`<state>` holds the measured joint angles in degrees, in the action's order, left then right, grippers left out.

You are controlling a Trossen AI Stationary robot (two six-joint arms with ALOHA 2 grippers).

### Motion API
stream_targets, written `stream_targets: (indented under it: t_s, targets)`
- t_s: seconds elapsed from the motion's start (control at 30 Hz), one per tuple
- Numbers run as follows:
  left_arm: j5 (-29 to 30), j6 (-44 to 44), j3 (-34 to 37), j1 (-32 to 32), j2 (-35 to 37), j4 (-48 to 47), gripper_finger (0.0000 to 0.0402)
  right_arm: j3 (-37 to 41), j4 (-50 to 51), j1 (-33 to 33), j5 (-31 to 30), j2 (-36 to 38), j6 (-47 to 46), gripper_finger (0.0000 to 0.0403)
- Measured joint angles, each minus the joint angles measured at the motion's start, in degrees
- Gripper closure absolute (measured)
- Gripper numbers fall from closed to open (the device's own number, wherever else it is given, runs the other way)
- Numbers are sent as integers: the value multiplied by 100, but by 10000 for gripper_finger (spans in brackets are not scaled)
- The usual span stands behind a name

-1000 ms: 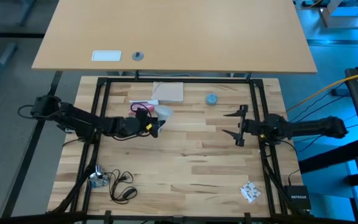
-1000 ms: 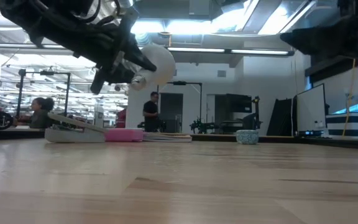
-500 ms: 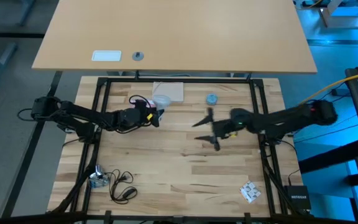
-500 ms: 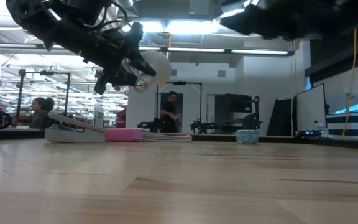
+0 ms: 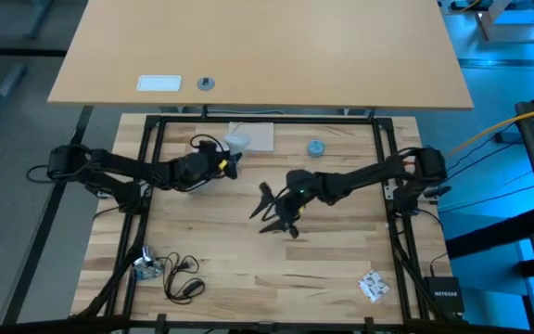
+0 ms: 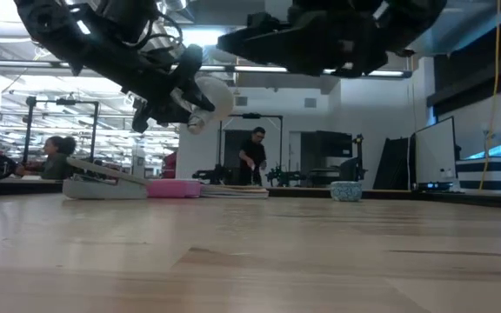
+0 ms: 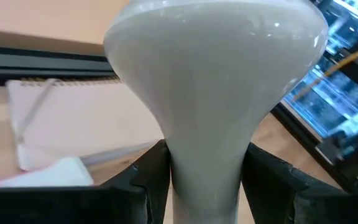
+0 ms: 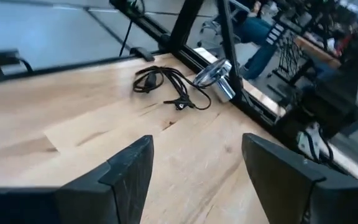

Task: Screw lightbulb
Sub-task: Insert the white lightbulb into the desk lamp

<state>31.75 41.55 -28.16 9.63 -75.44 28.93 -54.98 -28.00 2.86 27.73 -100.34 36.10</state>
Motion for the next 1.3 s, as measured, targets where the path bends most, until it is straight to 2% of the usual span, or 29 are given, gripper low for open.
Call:
stream_targets:
  t_s: [0.3,0.67,0.93,1.3]
  targets:
    - [-30,181,2,490,0,2,246,-858,-23,551,-1163,-700,2113,152]
    - [-330,-127,2,587,4,1,246,-2786,1079,804,-1176,-2243,2645,152]
    - [-678,-901,4,781,85,-39,246,-3756,1109,847,-1101,-3176,3374,152]
    - [-1077,-902,4,968,120,-373,246,-5250,1112,1011,-971,-4362,3808,154]
